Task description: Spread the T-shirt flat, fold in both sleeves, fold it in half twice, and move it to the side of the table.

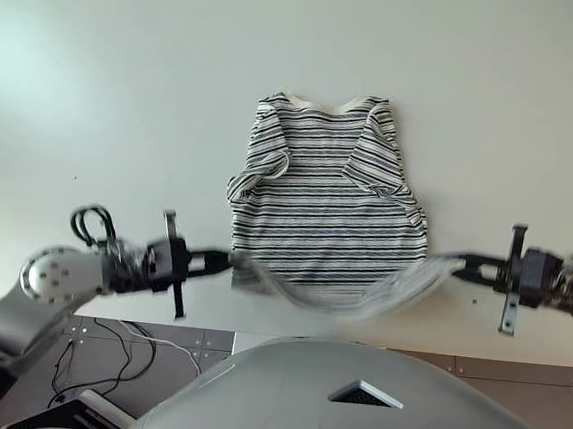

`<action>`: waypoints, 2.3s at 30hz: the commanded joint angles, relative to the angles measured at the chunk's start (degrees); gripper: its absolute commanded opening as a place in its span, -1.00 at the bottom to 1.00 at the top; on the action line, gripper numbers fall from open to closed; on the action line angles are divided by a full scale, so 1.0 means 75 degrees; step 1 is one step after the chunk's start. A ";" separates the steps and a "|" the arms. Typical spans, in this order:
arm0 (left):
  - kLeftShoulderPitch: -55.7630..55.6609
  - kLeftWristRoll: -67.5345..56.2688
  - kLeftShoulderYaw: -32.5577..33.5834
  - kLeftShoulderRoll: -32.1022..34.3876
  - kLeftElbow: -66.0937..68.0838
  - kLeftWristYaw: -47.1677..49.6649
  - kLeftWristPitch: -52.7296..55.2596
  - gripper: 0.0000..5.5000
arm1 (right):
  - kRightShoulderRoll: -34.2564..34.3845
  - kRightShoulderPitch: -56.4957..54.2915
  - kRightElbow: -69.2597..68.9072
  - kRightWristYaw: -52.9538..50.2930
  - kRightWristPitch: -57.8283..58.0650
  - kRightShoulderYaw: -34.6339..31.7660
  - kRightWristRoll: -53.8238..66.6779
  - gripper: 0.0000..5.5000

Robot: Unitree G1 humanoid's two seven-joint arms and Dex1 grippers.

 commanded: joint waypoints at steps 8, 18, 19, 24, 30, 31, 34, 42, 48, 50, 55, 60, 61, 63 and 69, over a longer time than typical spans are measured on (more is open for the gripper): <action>-0.4745 0.2634 -0.0166 -0.2733 0.2972 0.2322 0.2562 -0.95 | 0.3815 -0.4592 0.3377 -0.2447 0.2688 0.0664 -0.3475 -0.96; -0.6110 0.4638 -0.0779 -0.4032 0.6240 0.1987 0.1033 -0.95 | 0.5135 -0.5793 0.5703 -0.2539 0.2248 0.0824 -0.5162 -0.96; -0.6312 0.4751 -0.0758 -0.4154 0.6597 0.2033 0.0835 -0.95 | 0.5252 -0.5940 0.5940 -0.2572 0.2165 0.0790 -0.5250 -0.96; -0.7238 0.5129 -0.0571 -0.4588 0.8140 0.2227 0.0200 -0.95 | 0.5769 -0.6820 0.7491 -0.2776 0.1679 0.0692 -0.5730 -0.96; -0.7764 0.5677 -0.0591 -0.5245 1.0313 0.2625 0.0064 -0.63 | 0.6540 -0.7795 0.9869 -0.3675 0.1298 0.0427 -0.6097 -0.68; -0.8006 0.5570 -0.0364 -0.5369 1.0688 0.2923 0.0089 -0.57 | 0.6745 -0.8038 1.0270 -0.3935 0.1295 0.0245 -0.6007 -0.62; -0.8731 0.5257 0.0272 -0.5607 1.1437 0.3501 0.0004 -0.36 | 0.7111 -0.8674 1.1123 -0.4445 0.1221 -0.0288 -0.5811 -0.38; -0.8890 0.5037 0.1109 -0.5345 1.2101 0.4366 0.0369 0.03 | 0.7103 -0.8834 1.1411 -0.4834 0.0915 -0.0685 -0.5979 0.13; -0.6331 0.3926 0.2063 -0.5242 0.7249 0.4333 0.0552 0.03 | 0.5938 -0.6595 0.7981 -0.2084 -0.0832 0.0656 -0.6668 0.13; -0.4894 0.3592 0.1580 -0.5130 0.4274 0.3635 0.1254 0.03 | 0.5215 -0.5913 0.6796 -0.1321 -0.0934 0.0830 -0.6731 0.13; -0.3526 0.3460 0.1957 -0.5228 0.2707 0.4000 0.2099 0.03 | 0.4112 -0.5071 0.6201 -0.0446 -0.1754 0.1438 -0.7474 0.13; -0.3056 0.3404 0.2378 -0.5835 0.1929 0.4883 0.2784 0.03 | 0.3517 -0.4289 0.4992 0.0244 -0.2044 0.1776 -0.7485 0.13; -0.2935 0.3419 0.2368 -0.5930 0.1737 0.4967 0.2908 0.03 | 0.3409 -0.4082 0.4586 0.0381 -0.1992 0.1817 -0.7420 0.13; -0.2699 0.3478 0.2381 -0.6032 0.1377 0.5055 0.3110 0.03 | 0.3171 -0.3581 0.3417 0.0720 -0.1580 0.1787 -0.7069 0.13; -0.2519 0.3580 0.2430 -0.6195 0.1059 0.5180 0.3507 0.03 | 0.4613 -0.2569 -0.0310 0.0557 0.1918 0.2588 -0.6645 0.13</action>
